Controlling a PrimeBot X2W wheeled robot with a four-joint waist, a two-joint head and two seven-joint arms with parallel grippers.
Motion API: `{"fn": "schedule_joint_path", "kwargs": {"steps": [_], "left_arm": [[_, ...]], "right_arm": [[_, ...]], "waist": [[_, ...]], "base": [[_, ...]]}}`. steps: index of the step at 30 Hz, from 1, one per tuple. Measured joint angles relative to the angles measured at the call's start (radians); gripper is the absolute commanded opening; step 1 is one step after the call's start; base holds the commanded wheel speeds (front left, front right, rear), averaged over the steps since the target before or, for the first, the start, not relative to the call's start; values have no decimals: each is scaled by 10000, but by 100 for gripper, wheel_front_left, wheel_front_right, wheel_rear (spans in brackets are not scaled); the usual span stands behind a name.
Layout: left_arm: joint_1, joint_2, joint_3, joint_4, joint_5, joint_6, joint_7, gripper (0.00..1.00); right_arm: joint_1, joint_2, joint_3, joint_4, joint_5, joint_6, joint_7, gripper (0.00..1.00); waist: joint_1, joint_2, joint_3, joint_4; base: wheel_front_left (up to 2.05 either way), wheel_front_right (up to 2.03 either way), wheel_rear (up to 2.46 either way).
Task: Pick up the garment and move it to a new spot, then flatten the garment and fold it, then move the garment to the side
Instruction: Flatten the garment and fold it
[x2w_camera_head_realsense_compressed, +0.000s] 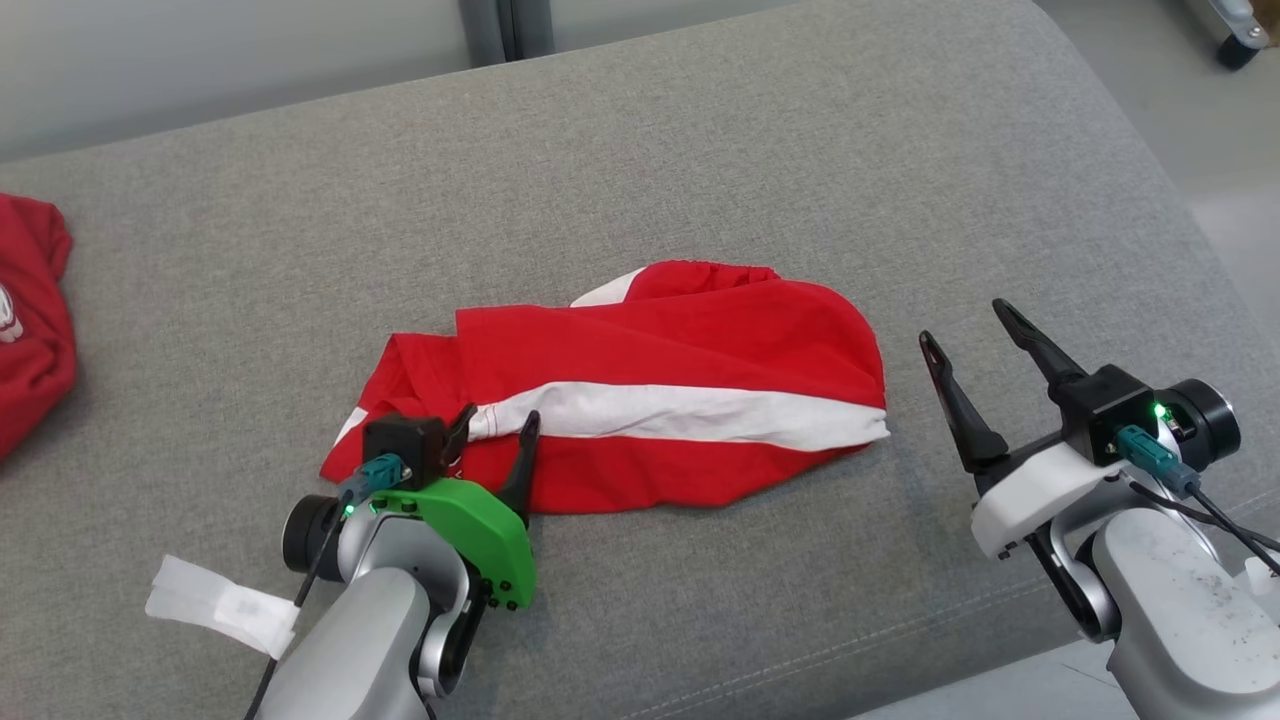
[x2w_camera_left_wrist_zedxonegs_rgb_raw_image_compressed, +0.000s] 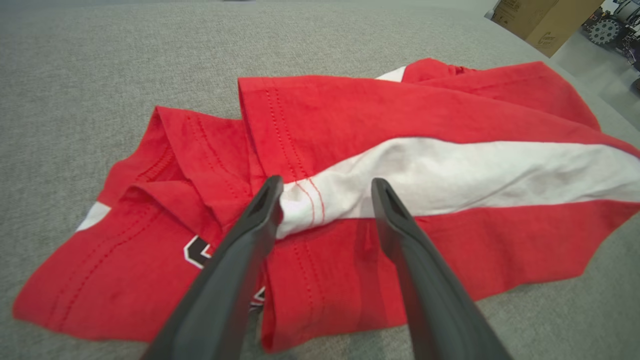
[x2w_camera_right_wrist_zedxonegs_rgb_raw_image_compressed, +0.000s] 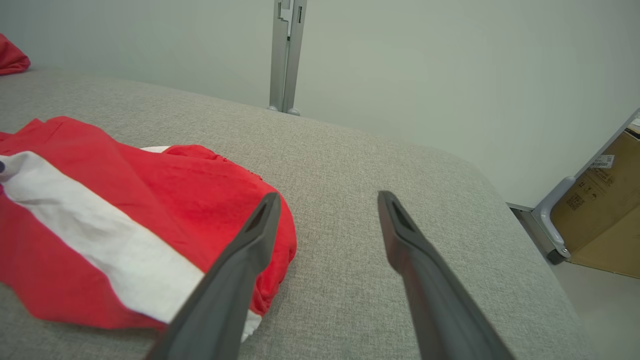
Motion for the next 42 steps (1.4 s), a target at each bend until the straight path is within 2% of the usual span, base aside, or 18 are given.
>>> {"fn": "schedule_joint_path", "kwargs": {"steps": [1,2,14,18,27,32,37,42], "left_arm": [[0,2,4,-12,31,2,-2,4],[0,2,8,-27,61,2,-2,0],[36,-23,-86,-182,228,8,54,0],[39,-40,-4,-437,228,19,-253,0],[375,-12,545,-949,226,105,-780,0],[855,221,991,-1103,196,188,-930,0],[1365,389,1601,-1189,-21,199,-993,0],[1680,529,1699,-1212,-29,226,-1003,0]], "right_arm": [[4,0,-15,0,0,0,0,100],[8,0,-35,0,0,0,0,100],[379,2,-263,0,6,-23,0,100],[385,0,-291,0,6,-15,0,100],[818,13,-453,29,136,-12,0,100],[1199,280,-545,38,522,25,0,100],[1726,546,-290,297,784,389,0,100],[2039,840,13,725,1143,744,0,100]], "waist": [[0,0,0,-3],[0,0,0,-4],[0,0,-84,403],[0,0,-161,532],[0,0,-383,867],[0,0,-472,1098],[0,0,-536,1306],[0,0,-539,1387]], "base": [[0,0,0],[0,0,0],[0,0,0],[0,0,0],[0,0,0],[0,0,0],[0,0,0],[0,0,0]]}}
